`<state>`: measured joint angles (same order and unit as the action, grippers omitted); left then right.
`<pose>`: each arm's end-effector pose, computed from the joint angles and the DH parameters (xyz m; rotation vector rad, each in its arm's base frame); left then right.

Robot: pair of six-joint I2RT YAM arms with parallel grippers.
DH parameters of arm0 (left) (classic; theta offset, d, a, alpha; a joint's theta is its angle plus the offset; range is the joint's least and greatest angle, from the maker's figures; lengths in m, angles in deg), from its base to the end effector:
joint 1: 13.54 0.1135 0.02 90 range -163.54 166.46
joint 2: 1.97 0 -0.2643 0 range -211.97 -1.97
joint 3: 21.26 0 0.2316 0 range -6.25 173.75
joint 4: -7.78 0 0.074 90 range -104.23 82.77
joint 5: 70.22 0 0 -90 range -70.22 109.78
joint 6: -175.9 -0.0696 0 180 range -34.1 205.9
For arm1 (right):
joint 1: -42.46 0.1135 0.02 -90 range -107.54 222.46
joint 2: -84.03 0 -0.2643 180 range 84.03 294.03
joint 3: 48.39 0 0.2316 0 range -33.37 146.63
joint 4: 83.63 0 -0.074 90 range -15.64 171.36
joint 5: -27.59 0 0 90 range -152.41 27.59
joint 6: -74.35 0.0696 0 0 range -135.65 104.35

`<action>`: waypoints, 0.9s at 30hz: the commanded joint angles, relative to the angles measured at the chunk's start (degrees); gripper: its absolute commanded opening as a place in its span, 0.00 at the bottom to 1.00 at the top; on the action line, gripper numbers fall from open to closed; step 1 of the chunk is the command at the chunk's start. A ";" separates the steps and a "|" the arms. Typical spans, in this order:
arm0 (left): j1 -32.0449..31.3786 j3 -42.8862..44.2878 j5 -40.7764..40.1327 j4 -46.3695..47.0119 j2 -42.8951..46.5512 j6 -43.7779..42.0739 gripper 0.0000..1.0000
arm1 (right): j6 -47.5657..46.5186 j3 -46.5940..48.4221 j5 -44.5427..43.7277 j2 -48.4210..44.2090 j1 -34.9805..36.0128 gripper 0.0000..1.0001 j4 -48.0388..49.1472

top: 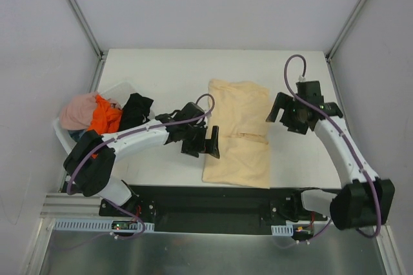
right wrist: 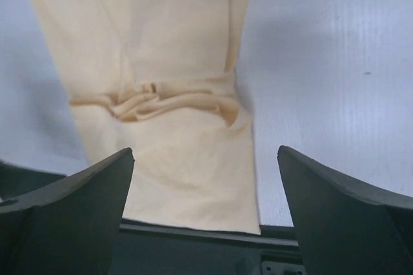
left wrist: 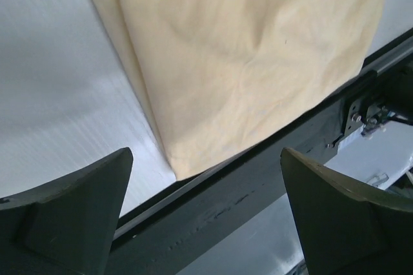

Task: Fold and stack the t-shirts
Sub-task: Fold the folded rectangular tshirt in 1/3 of the way, then grab one side of the 2/3 rectangular tshirt with both arms

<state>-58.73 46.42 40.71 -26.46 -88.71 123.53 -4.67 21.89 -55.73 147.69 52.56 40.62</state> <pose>0.1987 -0.2353 0.1903 0.3469 2.7133 -0.9772 0.2215 0.0477 0.2688 -0.0344 2.4439 0.3067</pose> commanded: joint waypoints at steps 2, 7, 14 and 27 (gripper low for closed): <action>4.22 2.53 -5.01 -4.59 3.94 -4.14 0.99 | -1.40 11.43 -6.33 18.21 -5.27 0.95 -2.52; 9.50 1.74 -7.83 -4.68 6.32 -4.05 0.99 | -0.96 19.78 -5.80 31.86 -9.14 0.71 -0.76; 13.11 3.14 -7.92 -4.77 5.27 -6.34 0.99 | -0.79 32.53 -2.20 49.27 -11.25 0.52 -0.67; 14.78 6.66 -5.55 -4.77 0.26 -6.78 0.99 | 1.05 38.34 5.97 59.30 -11.25 0.22 1.00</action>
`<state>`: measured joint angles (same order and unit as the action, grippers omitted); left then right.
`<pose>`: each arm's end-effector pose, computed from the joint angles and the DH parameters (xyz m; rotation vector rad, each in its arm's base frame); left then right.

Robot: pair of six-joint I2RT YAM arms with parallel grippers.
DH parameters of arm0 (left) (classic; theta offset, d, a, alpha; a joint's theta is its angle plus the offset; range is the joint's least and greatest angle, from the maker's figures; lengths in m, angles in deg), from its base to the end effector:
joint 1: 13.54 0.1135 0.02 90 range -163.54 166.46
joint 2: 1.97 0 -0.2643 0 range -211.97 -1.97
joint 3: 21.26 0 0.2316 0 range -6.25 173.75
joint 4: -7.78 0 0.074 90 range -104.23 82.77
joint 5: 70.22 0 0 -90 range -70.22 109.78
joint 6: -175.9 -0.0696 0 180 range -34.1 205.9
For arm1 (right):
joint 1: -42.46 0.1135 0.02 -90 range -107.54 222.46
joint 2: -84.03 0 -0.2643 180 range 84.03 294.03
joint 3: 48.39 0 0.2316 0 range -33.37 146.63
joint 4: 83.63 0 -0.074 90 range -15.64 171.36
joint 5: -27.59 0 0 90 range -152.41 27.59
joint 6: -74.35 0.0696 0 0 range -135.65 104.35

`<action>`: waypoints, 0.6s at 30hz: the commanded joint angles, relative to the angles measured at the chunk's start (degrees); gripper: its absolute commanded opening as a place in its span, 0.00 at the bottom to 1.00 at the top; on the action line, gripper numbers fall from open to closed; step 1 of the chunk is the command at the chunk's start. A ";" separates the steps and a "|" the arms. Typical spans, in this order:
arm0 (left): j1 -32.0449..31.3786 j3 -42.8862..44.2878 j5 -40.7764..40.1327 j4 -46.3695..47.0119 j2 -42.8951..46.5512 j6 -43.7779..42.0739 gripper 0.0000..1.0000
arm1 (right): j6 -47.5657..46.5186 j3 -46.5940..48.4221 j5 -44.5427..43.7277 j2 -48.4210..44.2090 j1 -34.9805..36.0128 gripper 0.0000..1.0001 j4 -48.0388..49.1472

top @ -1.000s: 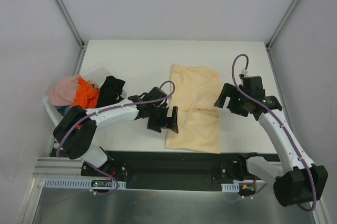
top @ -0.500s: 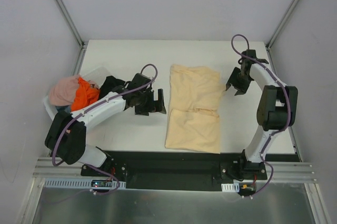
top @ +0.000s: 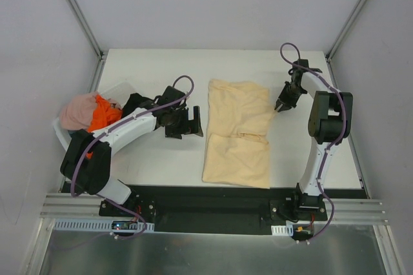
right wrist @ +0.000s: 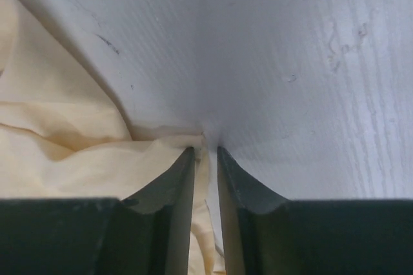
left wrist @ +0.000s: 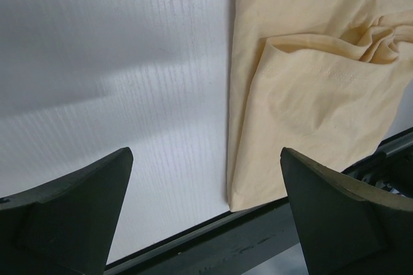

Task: Fold and stack the t-shirts
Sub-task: Grab one side of the 2/3 rectangular tshirt with both arms

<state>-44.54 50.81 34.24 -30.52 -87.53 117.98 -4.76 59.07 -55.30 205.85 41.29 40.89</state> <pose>0.2587 -0.1757 0.2119 0.0897 2.6011 -0.7522 0.4331 -0.0002 0.1463 0.2628 2.7815 0.2150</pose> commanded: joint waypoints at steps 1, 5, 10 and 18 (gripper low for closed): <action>0.68 2.36 1.01 -0.71 -1.19 -1.31 0.99 | 1.32 -0.23 7.54 0.27 0.03 0.18 2.74; 0.77 2.45 1.27 -0.71 -1.45 -1.49 0.99 | 2.29 -1.74 11.95 -2.55 0.03 0.04 7.68; 0.77 1.83 1.19 -0.71 -0.66 -1.49 0.99 | 2.64 -2.53 17.82 -5.36 0.03 0.01 11.45; 0.86 0.78 0.57 -0.70 0.22 -1.58 0.99 | 1.85 -5.70 19.78 -8.79 3.80 0.01 13.05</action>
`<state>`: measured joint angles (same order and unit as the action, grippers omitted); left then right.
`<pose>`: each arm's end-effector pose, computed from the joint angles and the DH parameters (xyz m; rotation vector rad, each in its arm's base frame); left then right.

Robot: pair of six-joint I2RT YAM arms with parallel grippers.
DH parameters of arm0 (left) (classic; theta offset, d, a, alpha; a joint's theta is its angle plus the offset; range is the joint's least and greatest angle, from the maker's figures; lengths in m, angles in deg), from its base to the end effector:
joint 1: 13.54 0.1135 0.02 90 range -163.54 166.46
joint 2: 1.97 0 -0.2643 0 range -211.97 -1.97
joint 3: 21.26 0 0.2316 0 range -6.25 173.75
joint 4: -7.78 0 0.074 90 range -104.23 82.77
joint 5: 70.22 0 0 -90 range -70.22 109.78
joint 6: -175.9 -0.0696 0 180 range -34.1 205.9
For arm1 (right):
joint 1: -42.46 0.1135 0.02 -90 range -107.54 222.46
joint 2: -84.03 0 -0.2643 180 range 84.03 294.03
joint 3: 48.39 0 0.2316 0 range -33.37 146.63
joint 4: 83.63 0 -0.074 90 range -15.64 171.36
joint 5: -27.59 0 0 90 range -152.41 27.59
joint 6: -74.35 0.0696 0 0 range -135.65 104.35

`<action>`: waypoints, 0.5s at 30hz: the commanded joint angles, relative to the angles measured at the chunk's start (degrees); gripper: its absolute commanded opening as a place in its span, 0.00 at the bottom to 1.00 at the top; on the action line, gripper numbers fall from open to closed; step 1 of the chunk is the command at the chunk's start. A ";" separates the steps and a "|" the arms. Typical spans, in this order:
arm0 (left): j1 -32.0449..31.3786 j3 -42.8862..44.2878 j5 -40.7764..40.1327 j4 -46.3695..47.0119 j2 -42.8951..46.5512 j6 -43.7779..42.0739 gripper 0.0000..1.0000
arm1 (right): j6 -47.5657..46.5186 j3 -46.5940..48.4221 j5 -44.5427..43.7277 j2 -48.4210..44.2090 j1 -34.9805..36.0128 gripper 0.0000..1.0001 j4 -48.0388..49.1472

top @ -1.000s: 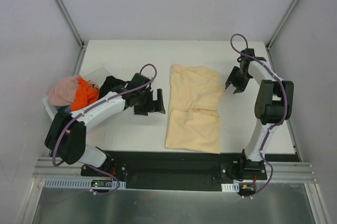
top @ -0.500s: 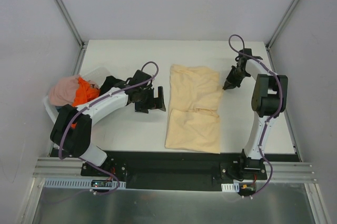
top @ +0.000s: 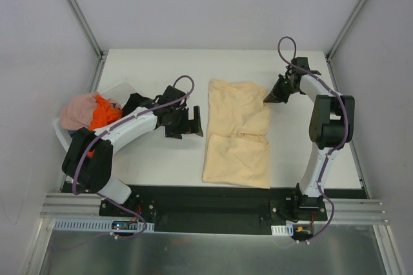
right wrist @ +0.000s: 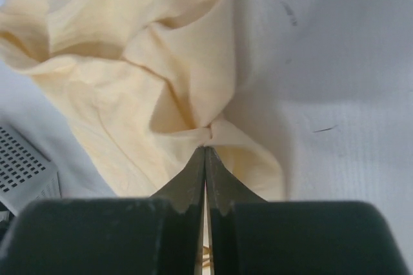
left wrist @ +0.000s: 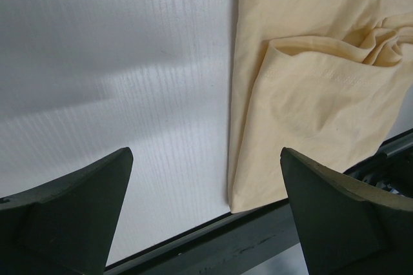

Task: Fold and stack the t-shirts
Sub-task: Grab one side of the 2/3 rectangular tshirt with both arms

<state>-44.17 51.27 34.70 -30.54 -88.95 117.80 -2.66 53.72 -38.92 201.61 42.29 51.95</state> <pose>0.2626 -0.1763 0.2072 0.0864 2.6184 -0.7505 0.4348 0.0265 0.1668 0.1535 2.5996 0.6153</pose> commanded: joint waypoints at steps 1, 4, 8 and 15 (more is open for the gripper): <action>0.49 0.40 0.29 -0.68 1.64 -1.49 0.99 | -0.25 0.01 3.06 -4.20 3.32 0.01 1.55; 0.57 0.40 0.90 -0.68 1.64 -1.58 0.99 | -0.16 0.36 -0.71 -3.76 4.64 0.01 0.05; 0.57 0.14 0.38 -0.68 2.43 -1.23 0.99 | -0.25 0.01 -7.40 -5.08 5.26 0.01 -1.44; 0.57 -1.00 0.64 -0.68 3.30 -0.87 0.99 | 0.10 1.42 -15.89 -4.37 5.09 0.06 -4.60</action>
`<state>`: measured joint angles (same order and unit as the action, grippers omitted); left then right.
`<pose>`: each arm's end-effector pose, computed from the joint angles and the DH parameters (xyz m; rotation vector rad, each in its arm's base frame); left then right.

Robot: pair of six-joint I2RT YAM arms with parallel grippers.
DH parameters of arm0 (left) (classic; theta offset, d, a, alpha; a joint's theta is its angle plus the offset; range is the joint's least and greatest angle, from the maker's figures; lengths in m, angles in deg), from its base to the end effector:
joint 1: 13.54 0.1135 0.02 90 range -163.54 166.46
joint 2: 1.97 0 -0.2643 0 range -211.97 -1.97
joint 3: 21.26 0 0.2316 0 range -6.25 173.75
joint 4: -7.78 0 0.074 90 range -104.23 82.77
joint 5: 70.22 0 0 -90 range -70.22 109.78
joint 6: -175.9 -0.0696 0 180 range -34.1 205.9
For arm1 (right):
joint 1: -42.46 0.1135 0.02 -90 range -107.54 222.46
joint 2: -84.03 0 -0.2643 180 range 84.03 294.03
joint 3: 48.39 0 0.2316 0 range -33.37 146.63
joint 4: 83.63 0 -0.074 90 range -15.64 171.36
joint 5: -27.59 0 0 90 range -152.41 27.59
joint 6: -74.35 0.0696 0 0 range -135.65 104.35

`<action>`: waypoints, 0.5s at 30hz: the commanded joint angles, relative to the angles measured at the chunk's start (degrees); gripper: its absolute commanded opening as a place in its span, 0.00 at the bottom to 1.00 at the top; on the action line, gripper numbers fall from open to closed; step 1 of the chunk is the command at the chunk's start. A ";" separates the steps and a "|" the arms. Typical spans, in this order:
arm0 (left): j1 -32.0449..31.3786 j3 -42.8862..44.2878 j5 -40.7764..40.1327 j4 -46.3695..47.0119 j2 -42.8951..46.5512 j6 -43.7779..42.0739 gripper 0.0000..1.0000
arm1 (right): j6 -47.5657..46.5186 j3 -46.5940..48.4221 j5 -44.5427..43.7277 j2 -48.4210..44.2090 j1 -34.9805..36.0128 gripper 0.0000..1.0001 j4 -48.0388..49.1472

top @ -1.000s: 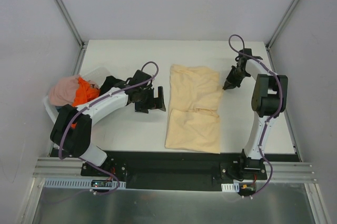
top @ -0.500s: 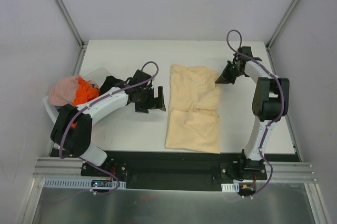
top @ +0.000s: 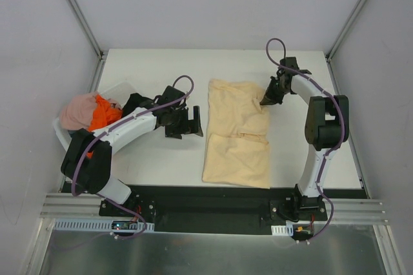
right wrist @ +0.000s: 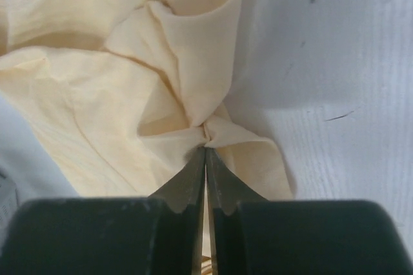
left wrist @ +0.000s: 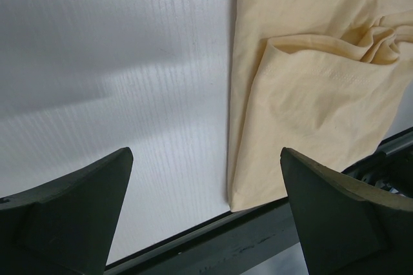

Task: Fold and stack the t-shirts
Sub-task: Grab one side of the 2/3 rectangular tshirt with both arms

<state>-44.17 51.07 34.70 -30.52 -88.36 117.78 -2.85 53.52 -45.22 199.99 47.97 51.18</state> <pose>0.2613 -0.1755 0.2092 0.0880 2.6111 -0.7537 0.4282 0.0620 0.1742 0.0577 2.6163 0.5046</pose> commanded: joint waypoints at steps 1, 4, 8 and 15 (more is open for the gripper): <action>0.57 -0.81 0.38 -0.71 2.80 -0.77 0.99 | 0.47 1.61 -11.55 -2.85 -0.86 0.07 -4.19; 0.57 -1.33 -0.15 -0.71 3.51 -0.76 0.99 | 1.00 4.33 -19.80 -1.80 -2.35 0.18 -8.22; 0.66 -1.60 -0.24 -0.71 3.86 -0.33 0.99 | 0.21 6.45 -21.76 -1.26 -3.85 0.36 -10.96; 0.66 -1.68 0.37 -0.71 3.60 0.03 0.99 | 0.56 2.06 -14.24 -4.07 -4.20 0.49 -8.07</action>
<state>-44.17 50.00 34.68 -30.57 -86.61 117.85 -2.39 57.58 -64.08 199.97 43.47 43.16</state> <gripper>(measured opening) 0.992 0.476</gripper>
